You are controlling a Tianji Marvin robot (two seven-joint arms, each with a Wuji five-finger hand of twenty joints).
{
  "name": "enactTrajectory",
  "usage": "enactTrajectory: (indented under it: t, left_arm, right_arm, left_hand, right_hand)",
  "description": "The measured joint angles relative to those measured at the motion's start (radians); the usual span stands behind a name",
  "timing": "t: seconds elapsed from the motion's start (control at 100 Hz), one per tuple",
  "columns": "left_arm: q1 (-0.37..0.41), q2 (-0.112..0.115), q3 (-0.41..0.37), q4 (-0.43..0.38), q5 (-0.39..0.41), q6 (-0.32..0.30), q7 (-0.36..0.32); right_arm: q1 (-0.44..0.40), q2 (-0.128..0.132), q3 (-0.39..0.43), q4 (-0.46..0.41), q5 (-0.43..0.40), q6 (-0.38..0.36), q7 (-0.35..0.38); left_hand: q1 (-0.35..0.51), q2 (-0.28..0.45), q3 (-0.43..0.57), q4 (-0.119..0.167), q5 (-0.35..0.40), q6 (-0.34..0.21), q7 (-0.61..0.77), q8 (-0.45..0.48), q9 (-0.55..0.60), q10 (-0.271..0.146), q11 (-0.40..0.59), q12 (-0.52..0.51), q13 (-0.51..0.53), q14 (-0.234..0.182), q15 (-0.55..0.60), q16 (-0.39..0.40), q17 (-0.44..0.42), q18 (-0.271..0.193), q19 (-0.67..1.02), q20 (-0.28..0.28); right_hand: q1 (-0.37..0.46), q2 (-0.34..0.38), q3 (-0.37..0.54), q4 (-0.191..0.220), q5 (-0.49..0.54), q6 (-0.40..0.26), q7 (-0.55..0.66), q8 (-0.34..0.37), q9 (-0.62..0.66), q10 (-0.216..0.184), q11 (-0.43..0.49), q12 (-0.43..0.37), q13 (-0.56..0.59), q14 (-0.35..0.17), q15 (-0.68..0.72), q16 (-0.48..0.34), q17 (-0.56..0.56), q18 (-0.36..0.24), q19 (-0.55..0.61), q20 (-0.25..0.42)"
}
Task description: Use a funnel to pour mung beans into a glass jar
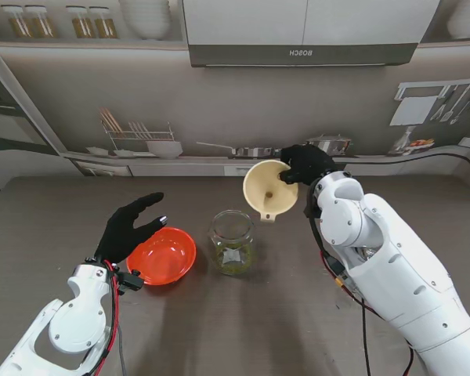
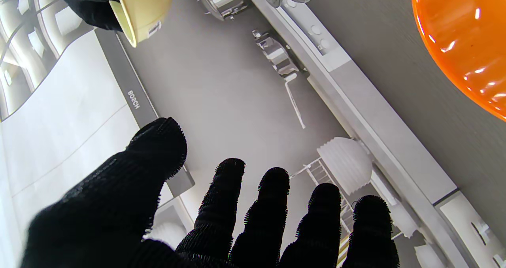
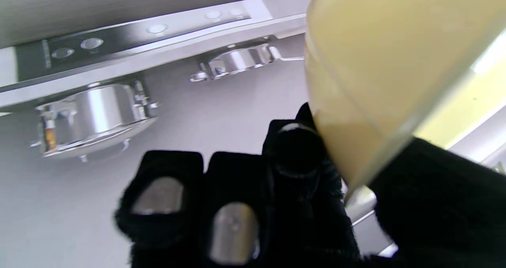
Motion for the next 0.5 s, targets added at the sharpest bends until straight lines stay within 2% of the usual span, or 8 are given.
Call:
enactTrajectory:
  t: [0.2, 0.5]
  left_arm:
    - [-0.006, 0.0, 0.005, 0.005, 0.001, -0.002, -0.004]
    - [-0.01, 0.001, 0.014, 0.01, 0.001, -0.001, -0.007]
  right_arm:
    - [-0.028, 0.019, 0.045, 0.022, -0.061, -0.025, 0.001]
    - [-0.047, 0.039, 0.067, 0.131, -0.139, -0.108, -0.01]
  left_hand:
    - [0.0, 0.0, -0.003, 0.0, 0.0, 0.0, 0.0, 0.0, 0.011, 0.0, 0.0, 0.0, 0.0, 0.0, 0.0, 0.0, 0.0, 0.0, 0.0, 0.0]
    - [0.0, 0.0, -0.003, 0.0, 0.005, 0.0, 0.0, 0.0, 0.011, 0.001, 0.0, 0.0, 0.0, 0.0, 0.0, 0.0, 0.0, 0.0, 0.0, 0.0]
  right_hand:
    - [0.0, 0.0, 0.0, 0.0, -0.009, 0.0, 0.001, 0.004, 0.0, 0.0, 0.0, 0.0, 0.0, 0.0, 0.0, 0.0, 0.0, 0.0, 0.0, 0.0]
    - [0.0, 0.022, -0.001, 0.0, -0.024, 0.001, 0.005, 0.011, 0.0, 0.001, 0.0, 0.01, 0.0, 0.0, 0.0, 0.0, 0.0, 0.0, 0.0, -0.001]
